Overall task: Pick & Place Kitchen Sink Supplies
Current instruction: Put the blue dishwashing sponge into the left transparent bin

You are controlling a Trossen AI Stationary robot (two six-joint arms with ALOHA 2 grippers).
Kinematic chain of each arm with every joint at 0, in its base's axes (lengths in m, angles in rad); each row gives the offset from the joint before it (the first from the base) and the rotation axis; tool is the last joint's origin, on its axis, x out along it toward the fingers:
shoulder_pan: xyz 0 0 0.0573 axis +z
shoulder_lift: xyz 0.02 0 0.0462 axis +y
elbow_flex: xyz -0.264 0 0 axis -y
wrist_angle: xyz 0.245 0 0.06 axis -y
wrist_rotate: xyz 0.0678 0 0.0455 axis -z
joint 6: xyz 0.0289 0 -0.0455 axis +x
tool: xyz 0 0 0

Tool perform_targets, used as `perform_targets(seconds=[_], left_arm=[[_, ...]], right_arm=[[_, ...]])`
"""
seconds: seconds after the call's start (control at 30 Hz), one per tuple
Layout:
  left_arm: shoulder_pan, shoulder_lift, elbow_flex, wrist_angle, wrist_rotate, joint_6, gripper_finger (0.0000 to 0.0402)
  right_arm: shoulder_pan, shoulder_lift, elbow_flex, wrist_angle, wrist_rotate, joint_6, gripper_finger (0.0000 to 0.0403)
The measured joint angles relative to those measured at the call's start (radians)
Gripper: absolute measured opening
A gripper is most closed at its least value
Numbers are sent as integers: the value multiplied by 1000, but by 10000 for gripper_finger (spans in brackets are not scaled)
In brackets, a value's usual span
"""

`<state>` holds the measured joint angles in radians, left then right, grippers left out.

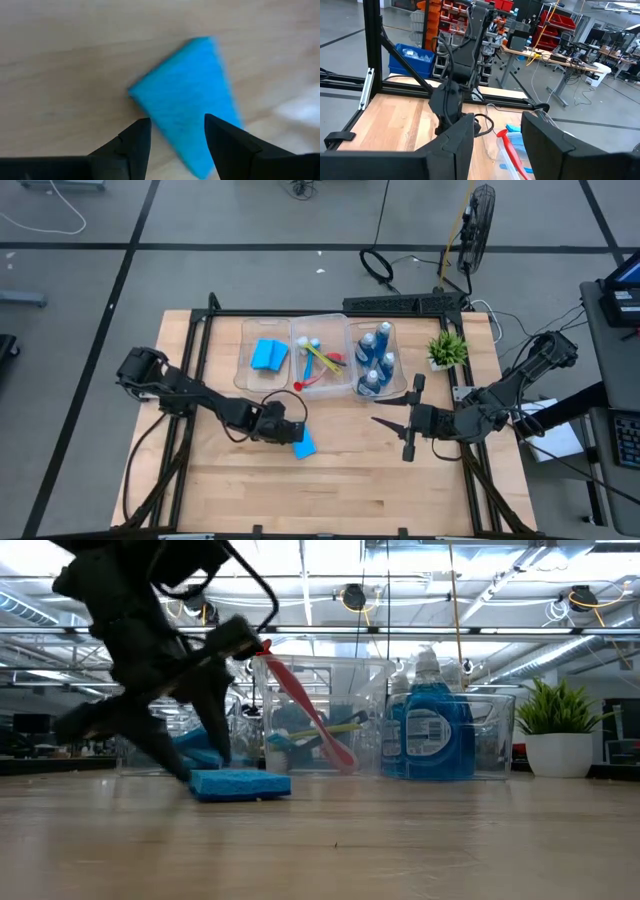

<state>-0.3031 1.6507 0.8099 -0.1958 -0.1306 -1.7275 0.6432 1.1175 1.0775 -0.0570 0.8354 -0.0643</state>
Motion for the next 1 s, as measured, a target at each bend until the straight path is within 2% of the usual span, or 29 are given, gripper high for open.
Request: perform_targets(seconds=[0.33,1.0], left_arm=[[17,73,4,35,105,-18,186],[22,76,3,-40,109,-24,181]], right_arm=[[-1,0,0,-7,0,-1,153],[-1,0,0,-8,0,-3,153]])
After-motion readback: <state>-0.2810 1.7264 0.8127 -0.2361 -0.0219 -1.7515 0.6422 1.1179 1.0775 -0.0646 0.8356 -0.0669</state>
